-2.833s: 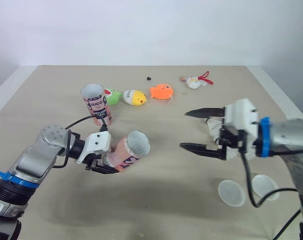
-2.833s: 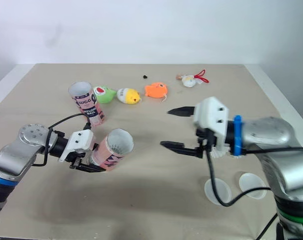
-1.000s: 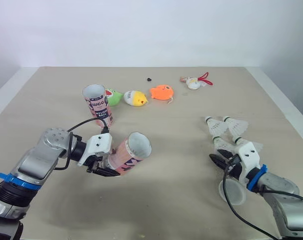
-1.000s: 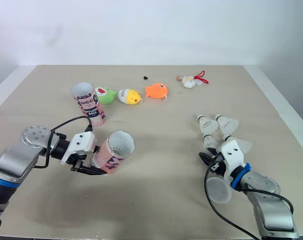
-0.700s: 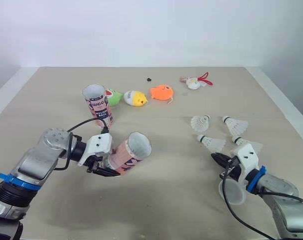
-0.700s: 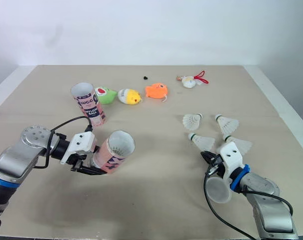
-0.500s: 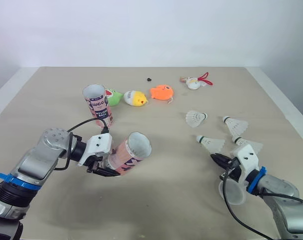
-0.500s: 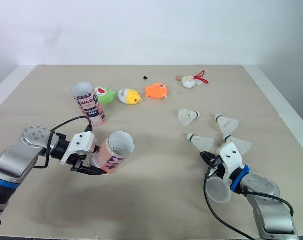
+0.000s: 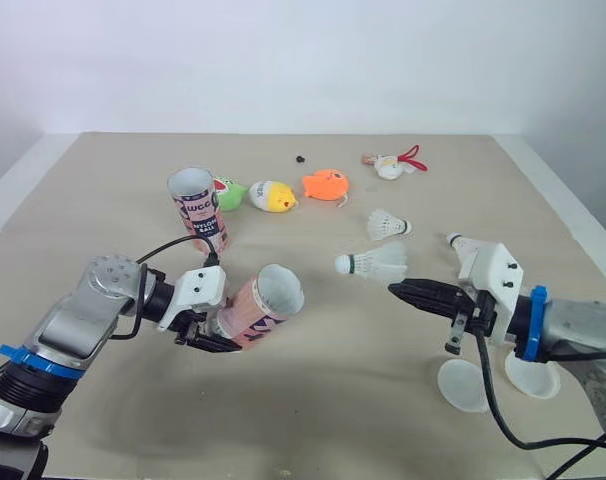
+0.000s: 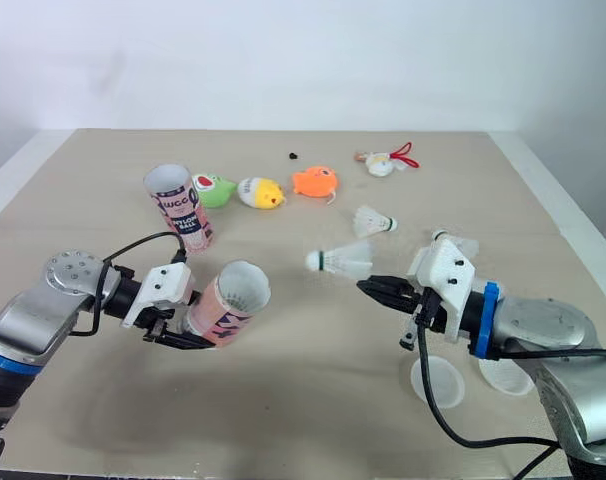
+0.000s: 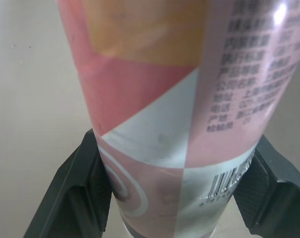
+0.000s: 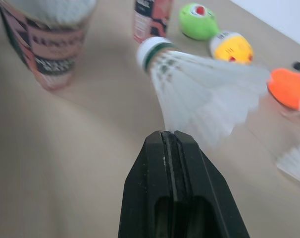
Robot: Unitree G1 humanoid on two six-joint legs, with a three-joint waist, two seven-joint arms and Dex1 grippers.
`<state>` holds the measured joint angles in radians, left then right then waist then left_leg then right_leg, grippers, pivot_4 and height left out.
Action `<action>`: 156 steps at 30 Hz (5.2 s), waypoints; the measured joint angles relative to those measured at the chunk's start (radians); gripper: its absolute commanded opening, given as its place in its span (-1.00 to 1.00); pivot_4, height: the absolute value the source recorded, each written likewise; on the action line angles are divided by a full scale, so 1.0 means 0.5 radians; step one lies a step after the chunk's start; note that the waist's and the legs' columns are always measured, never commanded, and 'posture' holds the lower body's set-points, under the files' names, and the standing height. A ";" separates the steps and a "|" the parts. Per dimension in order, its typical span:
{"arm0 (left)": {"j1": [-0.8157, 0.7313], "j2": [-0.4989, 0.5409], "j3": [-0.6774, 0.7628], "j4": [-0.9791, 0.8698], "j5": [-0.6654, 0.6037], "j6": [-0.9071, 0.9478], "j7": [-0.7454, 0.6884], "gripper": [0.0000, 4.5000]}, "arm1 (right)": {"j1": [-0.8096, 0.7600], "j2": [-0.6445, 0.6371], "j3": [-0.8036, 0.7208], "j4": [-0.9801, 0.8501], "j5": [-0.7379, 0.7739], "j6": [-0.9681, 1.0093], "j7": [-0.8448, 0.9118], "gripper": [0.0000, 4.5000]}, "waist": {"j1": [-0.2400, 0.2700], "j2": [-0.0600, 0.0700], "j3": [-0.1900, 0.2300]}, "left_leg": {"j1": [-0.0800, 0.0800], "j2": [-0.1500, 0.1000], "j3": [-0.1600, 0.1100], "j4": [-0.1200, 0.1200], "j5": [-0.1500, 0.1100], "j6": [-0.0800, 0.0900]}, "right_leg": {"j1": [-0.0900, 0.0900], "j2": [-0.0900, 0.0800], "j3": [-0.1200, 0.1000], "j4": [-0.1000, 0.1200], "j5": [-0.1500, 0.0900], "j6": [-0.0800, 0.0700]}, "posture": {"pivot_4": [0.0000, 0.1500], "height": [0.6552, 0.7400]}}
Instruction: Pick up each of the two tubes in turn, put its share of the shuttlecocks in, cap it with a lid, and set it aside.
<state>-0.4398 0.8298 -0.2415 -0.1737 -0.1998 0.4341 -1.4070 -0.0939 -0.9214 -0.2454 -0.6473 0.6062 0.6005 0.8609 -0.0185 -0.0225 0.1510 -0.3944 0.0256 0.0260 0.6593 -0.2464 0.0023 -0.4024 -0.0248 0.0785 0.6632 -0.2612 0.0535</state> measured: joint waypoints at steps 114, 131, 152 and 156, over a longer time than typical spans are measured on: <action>-0.216 -0.198 -0.172 0.229 -0.127 -0.001 -0.156 0.24 | -2.106 0.635 1.518 1.234 -0.519 0.023 1.357 -0.99 | -0.002 0.000 0.013 | -0.025 0.026 -0.014 0.022 -0.005 0.010 | -0.022 0.033 -0.016 0.010 0.016 -0.043 | 1.00 1.00; -0.006 -0.583 -0.051 0.505 -0.125 -0.613 0.063 0.24 | -1.683 0.329 0.675 0.828 -0.051 0.509 0.950 -0.99 | 0.012 0.001 0.014 | -0.027 -0.004 -0.013 0.027 -0.002 0.012 | -0.011 -0.012 -0.017 0.000 0.023 -0.011 | 1.00 1.00; 0.325 -0.942 0.005 0.585 -0.169 -0.970 0.387 0.24 | -0.004 -0.286 -0.358 0.061 0.082 0.732 0.329 0.95 | -0.006 -0.001 0.012 | -0.024 0.001 -0.017 0.023 -0.003 0.014 | -0.006 0.000 -0.011 -0.001 0.012 -0.001 | 1.00 1.00; 0.476 -0.923 0.009 0.418 -0.180 -0.969 0.456 0.24 | 0.268 -0.394 -0.448 0.034 0.062 0.696 0.451 0.95 | -0.006 -0.001 0.012 | -0.024 0.001 -0.017 0.022 -0.003 0.014 | -0.008 0.000 -0.010 -0.001 0.012 -0.002 | 1.00 1.00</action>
<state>-0.2018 0.3681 -0.2370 0.0351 -0.2899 -0.0506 -1.1789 0.0400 -1.1184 -0.4694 -0.6304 0.6374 0.9486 1.0862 -0.0213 -0.0228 0.1571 -0.4063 0.0259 0.0177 0.6705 -0.2481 0.0094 -0.4061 -0.0247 0.0734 0.6626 -0.2555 0.0527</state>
